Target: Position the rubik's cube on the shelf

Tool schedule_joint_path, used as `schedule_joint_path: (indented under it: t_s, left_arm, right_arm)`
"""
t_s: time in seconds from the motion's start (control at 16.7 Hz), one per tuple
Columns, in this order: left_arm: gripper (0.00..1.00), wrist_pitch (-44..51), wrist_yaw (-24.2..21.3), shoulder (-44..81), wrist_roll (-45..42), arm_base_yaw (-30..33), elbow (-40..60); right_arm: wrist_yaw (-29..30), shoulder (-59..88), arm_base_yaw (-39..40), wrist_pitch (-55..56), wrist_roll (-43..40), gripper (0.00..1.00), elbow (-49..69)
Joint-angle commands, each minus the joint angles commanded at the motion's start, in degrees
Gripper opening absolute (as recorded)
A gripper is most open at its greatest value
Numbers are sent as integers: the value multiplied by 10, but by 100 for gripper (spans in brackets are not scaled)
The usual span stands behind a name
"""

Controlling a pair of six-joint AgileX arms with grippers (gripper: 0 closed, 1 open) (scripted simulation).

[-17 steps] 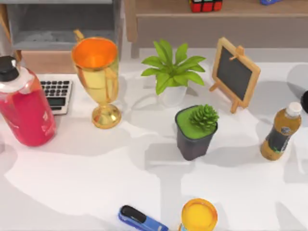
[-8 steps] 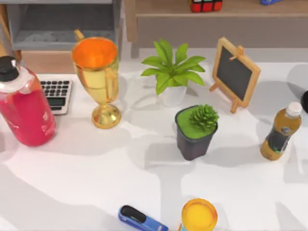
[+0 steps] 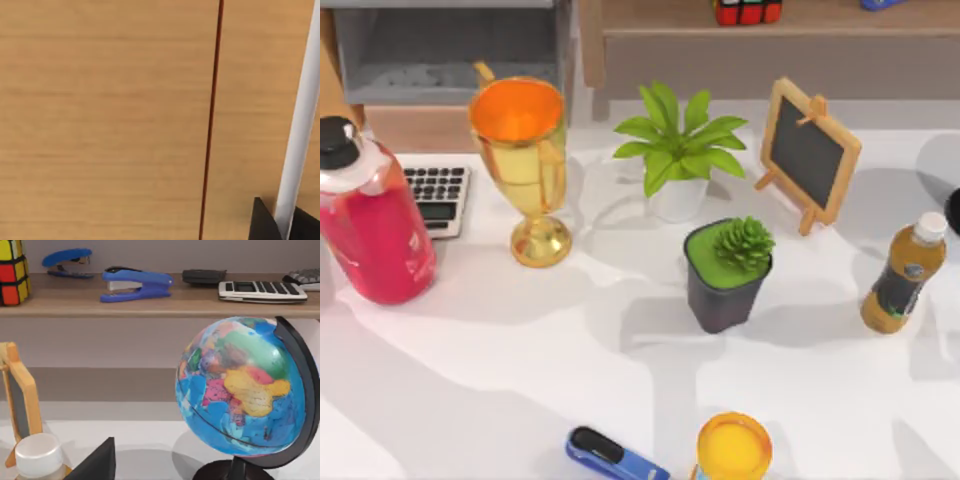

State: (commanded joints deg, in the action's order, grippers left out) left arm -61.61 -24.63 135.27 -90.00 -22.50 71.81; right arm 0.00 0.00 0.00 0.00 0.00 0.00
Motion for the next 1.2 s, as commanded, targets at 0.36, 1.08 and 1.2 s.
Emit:
schedule_joint_path:
  t_s: [0.36,1.08,1.2]
  left_arm:
    - [30,0,0,0,0,0,0]
    - [100,0,0,0,0,0,0]
    - [100,0,0,0,0,0,0]
  right_arm:
    - [0,0,0,0,0,100,0]
    - [0,0,0,0,0,100,0]
    - [0,0,0,0,0,100,0]
